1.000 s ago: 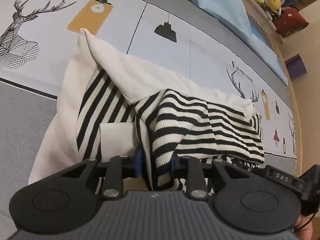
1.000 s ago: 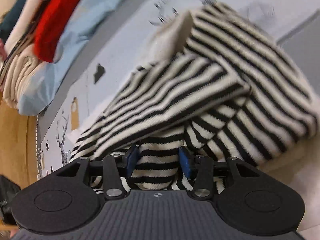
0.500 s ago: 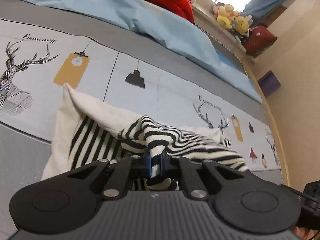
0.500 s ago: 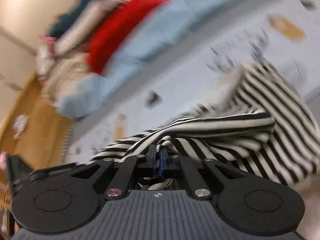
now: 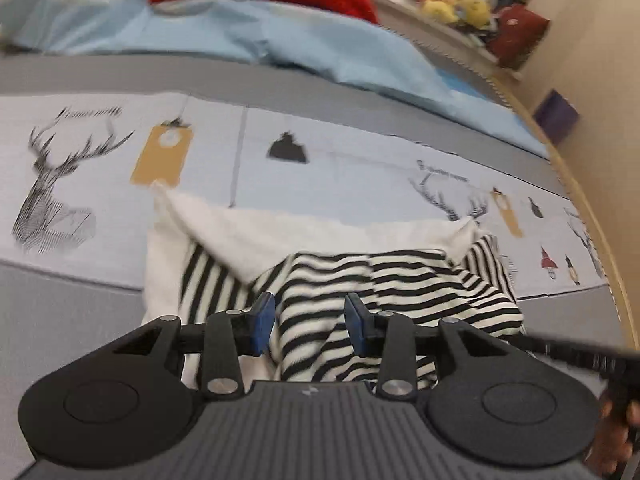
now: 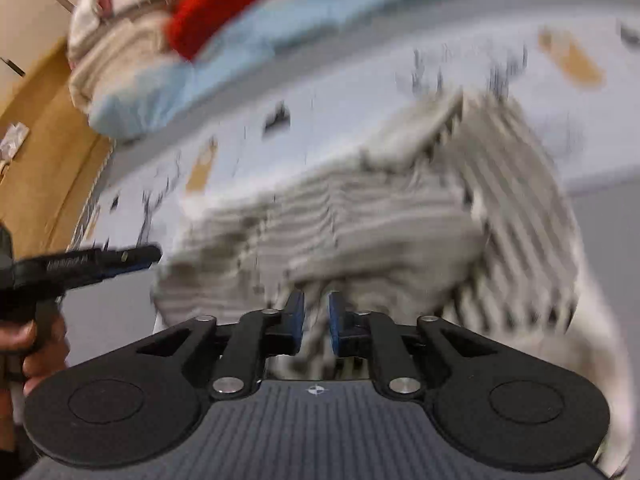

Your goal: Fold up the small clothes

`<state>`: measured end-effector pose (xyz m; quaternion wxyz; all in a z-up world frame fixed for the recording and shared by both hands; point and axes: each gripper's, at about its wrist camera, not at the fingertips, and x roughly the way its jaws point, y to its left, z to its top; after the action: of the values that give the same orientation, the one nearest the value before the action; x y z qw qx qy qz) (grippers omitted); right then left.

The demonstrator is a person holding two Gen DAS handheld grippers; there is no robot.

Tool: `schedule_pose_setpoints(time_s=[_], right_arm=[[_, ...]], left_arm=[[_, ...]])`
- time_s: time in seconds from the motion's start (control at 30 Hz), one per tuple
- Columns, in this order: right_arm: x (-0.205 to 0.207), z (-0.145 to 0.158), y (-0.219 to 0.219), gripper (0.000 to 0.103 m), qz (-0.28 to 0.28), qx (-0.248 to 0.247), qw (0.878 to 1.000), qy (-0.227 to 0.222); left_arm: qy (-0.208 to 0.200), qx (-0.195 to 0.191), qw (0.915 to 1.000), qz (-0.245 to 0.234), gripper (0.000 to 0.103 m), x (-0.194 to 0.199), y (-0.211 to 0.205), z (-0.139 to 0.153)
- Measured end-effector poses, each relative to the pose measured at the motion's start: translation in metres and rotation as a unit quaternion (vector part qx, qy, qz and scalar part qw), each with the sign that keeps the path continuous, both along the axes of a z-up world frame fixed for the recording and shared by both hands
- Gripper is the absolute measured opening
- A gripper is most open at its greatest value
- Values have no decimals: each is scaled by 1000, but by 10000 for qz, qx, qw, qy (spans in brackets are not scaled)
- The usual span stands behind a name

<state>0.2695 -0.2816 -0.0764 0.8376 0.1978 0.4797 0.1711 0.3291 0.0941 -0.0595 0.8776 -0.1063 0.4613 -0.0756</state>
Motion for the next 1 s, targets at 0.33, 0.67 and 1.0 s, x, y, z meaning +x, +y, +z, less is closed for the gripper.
schedule_pose_setpoints(time_s=[0.33,0.67,1.0], right_arm=[[36,-52,-21,20,-798,-522,9946,420],[25,-32,-15,16,-728,-425,9959,324],[24,-62,25,34,350,-526,9943,859]], left_arm=[[1383,1549,9782,-57,27,17,-4,-85],[352,678,9959,-484,32,5,-16,-22],[1355,1290,9809,-534,32,7,-15,-73]])
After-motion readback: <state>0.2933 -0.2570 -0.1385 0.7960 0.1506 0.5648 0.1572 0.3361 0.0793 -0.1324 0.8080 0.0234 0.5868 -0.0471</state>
